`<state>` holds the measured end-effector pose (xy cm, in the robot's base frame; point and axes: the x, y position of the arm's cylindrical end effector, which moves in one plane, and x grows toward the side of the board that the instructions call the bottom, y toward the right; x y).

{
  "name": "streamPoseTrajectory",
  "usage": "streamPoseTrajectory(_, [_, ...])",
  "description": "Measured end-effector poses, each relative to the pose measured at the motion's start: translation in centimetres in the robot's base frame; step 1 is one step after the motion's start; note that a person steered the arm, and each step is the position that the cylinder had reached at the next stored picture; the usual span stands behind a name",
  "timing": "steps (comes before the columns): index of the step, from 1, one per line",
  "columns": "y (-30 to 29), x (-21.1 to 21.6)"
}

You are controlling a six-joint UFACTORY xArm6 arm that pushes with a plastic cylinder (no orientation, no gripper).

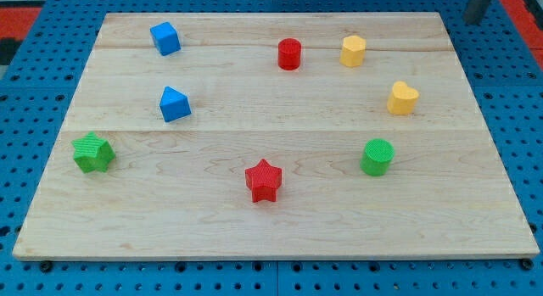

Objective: Drag yellow heart towards yellow hexagon

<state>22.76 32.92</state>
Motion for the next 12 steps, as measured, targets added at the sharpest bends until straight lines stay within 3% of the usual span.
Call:
streamPoseTrajectory(2, [-5.5, 10.7])
streamPoseTrajectory(4, [-4.2, 14.1])
streamPoseTrajectory(6, [-13.8, 20.6])
streamPoseTrajectory(7, [-16.7, 19.2])
streamPoseTrajectory(8, [-10.6, 17.1])
streamPoseTrajectory(9, [-10.4, 18.3])
streamPoseTrajectory(11, [-10.4, 11.5])
streamPoseTrajectory(12, [-9.1, 11.9])
